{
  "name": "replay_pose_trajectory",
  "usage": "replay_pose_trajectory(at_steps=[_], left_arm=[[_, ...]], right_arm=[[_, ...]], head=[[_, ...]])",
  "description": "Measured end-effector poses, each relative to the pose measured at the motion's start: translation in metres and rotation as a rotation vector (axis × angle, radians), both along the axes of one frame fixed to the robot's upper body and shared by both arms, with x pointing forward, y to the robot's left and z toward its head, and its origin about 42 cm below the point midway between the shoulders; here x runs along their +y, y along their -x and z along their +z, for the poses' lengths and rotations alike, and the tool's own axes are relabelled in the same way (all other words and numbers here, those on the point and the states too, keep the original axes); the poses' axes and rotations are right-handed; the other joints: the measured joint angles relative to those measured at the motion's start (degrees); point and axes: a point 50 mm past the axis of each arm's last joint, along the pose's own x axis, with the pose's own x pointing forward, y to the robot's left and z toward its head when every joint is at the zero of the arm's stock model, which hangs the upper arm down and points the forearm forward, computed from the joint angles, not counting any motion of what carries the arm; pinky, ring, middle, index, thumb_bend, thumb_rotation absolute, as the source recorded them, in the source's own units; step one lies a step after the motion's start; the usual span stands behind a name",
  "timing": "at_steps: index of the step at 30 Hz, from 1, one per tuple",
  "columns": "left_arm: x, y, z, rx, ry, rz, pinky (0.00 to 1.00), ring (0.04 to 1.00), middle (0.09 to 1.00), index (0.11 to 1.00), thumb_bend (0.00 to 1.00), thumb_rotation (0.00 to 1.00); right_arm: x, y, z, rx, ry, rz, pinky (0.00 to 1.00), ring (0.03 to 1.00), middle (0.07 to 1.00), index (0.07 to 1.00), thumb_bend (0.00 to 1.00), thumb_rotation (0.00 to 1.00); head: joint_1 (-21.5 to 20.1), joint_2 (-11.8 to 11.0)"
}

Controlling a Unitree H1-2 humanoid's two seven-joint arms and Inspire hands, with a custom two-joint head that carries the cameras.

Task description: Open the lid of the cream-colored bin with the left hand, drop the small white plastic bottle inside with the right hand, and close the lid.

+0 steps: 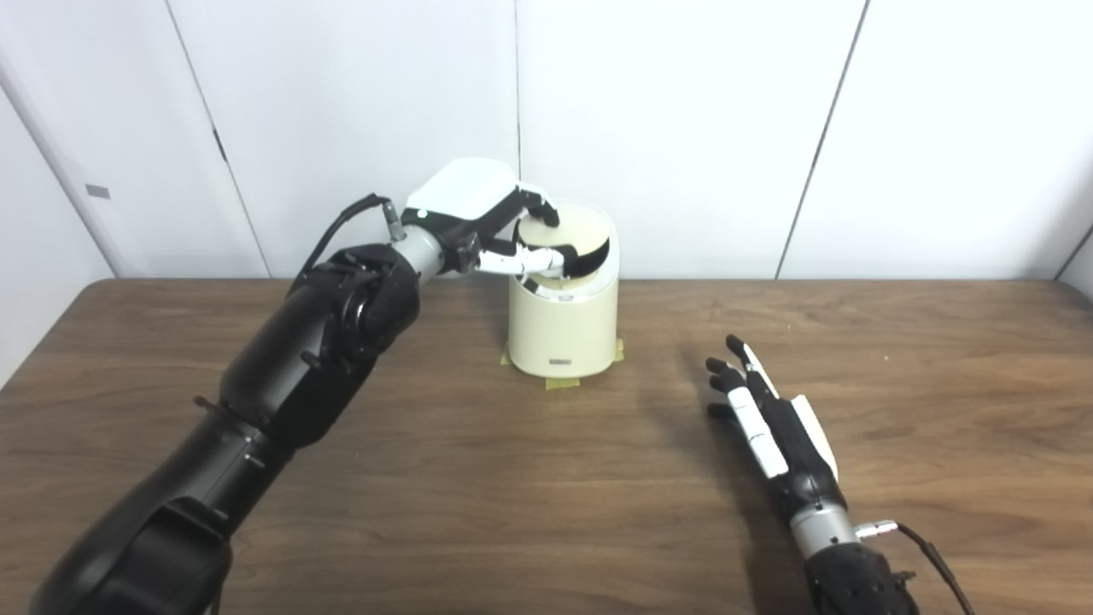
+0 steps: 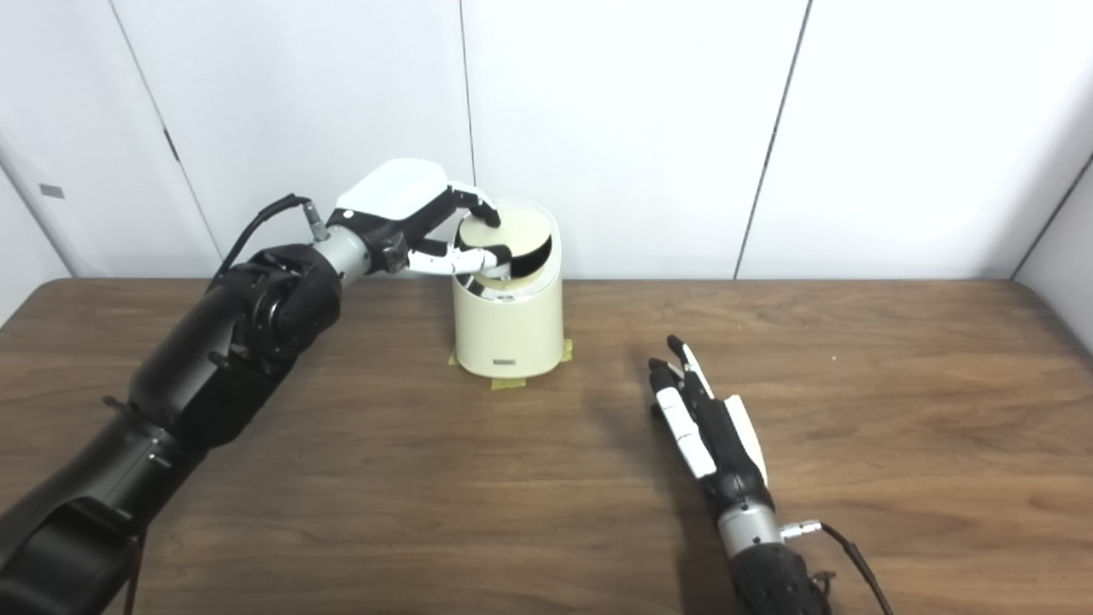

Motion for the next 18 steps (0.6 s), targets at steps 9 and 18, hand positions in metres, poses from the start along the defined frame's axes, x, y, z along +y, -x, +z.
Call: replay_pose_trajectory(at_steps=[9,18], left_arm=[[0.0005,0.0024,-0.0018,-0.082,-0.145,-0.034,0.77,0.800,0.760,0.739,0.56,0.80],[0.0000,0.0103,-0.0098,-0.141,-0.247,-0.049,0.84,0.800,0.762,0.745,0.56,0.83]], right_arm=[[-0.0004,0.0000,0.0001,0.002,-0.001,0.000,0.79,0.882,0.888,0.963,0.52,1.00],[-0.0011,0.0002,0.0022,0.027,-0.027,-0.011,0.79,0.878,0.885,0.963,0.53,1.00]], head=[[-0.26,0.88],[-0.26,2.11]])
